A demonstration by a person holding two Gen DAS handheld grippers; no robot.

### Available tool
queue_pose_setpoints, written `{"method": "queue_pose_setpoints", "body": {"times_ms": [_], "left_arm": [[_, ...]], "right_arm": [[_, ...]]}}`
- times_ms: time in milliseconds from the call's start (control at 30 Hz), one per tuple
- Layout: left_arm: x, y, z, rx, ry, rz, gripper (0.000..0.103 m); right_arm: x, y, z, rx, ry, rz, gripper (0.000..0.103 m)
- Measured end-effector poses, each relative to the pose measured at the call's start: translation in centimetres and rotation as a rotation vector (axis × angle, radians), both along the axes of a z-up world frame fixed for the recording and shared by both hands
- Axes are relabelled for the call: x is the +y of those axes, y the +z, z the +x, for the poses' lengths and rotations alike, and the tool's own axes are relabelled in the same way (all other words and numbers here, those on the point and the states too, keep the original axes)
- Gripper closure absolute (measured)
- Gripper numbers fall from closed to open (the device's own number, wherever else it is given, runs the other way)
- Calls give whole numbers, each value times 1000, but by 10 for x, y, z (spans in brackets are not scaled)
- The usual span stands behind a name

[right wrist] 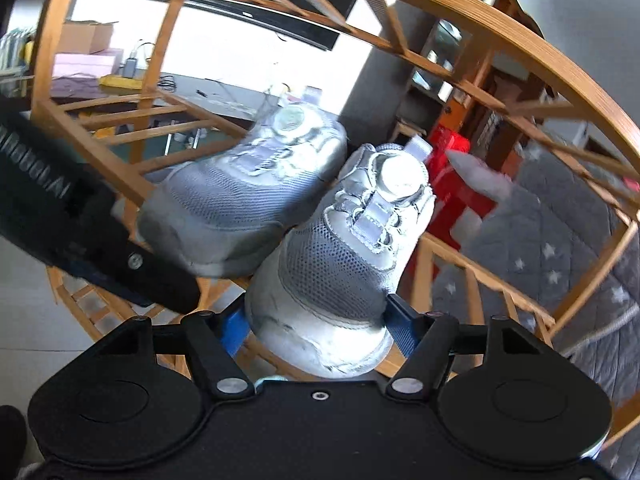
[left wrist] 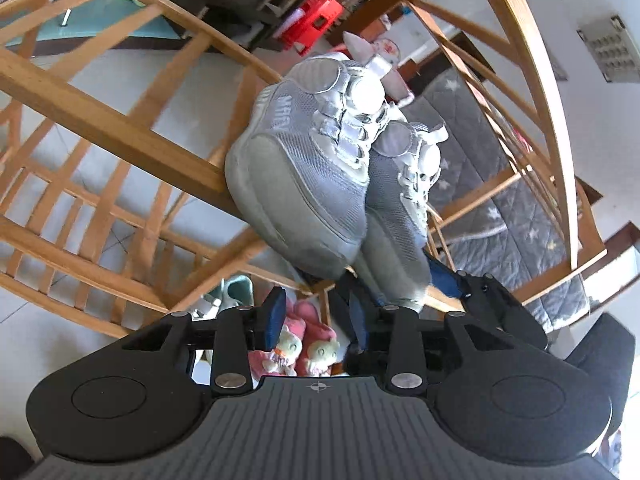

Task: Organize scattered shoes
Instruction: 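Carry the grey sneakers onto the rack's top shelf and open the right gripper, then move the right gripper down to the white black-lined sneakers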

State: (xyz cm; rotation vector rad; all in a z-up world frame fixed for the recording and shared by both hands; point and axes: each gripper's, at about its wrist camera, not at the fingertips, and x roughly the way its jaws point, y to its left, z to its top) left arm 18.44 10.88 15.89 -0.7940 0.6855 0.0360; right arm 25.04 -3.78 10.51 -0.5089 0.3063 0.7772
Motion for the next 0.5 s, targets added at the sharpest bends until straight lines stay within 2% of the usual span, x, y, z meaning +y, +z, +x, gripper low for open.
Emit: {"method": "queue_pose_setpoints", "body": {"times_ms": [133,233,367,500], "left_arm": [[10,2,-6,4,26,-1,59],[12,5,-9,3,21,4,58],[13,10,-14,15,9,51,49],[17,10,-18,30,-3,74,46]], "right_arm": [[13,-1,5,-21,1,-6,30],[14,-2,6,-35,-1,-20,29],[5,-1,2,-34,-3,-19,29],[-8,2,-13,-12,4,-3,26]]}}
